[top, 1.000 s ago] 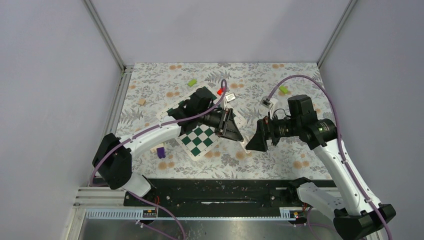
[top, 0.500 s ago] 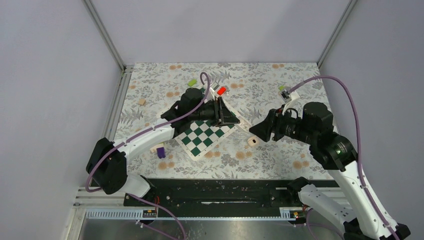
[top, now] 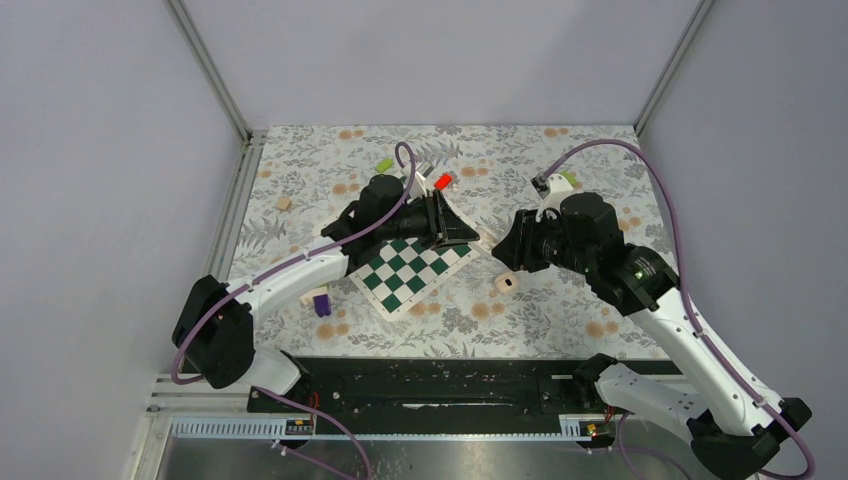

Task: Insert the wireless bluetooth earbuds into the charging case
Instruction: Adjust the earbud with the charging case.

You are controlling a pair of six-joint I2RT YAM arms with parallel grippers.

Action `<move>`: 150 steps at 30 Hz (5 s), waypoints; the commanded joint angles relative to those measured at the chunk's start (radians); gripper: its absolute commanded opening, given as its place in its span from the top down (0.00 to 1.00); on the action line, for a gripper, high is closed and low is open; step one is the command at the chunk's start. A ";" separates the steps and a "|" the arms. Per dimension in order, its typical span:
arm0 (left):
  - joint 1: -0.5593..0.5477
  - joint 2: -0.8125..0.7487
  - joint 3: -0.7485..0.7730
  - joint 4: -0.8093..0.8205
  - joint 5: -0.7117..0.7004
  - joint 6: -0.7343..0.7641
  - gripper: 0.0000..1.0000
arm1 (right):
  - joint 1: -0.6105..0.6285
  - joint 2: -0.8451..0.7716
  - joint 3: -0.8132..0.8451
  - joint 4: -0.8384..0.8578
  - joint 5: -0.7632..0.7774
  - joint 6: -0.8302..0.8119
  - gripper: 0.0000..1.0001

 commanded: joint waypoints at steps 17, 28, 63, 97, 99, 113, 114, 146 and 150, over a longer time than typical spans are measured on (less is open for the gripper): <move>0.011 -0.014 -0.006 0.114 0.013 -0.028 1.00 | 0.011 0.075 0.007 0.063 0.079 0.053 0.63; 0.016 -0.010 -0.010 0.133 0.016 -0.039 1.00 | 0.020 0.062 -0.026 0.094 0.140 0.127 0.63; 0.063 -0.009 -0.119 0.469 0.108 -0.249 1.00 | 0.021 0.055 -0.064 0.152 0.126 0.197 0.78; 0.066 -0.039 -0.133 0.440 0.087 -0.216 1.00 | 0.021 -0.026 -0.048 0.130 0.177 0.185 0.72; 0.066 -0.041 -0.131 0.433 0.084 -0.207 1.00 | 0.020 -0.029 -0.030 0.117 0.172 0.172 0.71; 0.065 -0.098 -0.099 0.257 0.012 -0.080 1.00 | 0.022 0.062 0.018 0.166 0.152 0.219 0.59; 0.065 -0.099 -0.099 0.257 0.012 -0.079 1.00 | 0.022 0.070 0.015 0.174 0.151 0.228 0.59; 0.065 -0.093 -0.100 0.262 0.020 -0.087 1.00 | 0.042 0.059 -0.008 0.138 0.190 0.225 0.52; 0.065 -0.098 -0.099 0.262 0.024 -0.086 1.00 | 0.043 0.071 0.007 0.131 0.192 0.214 0.52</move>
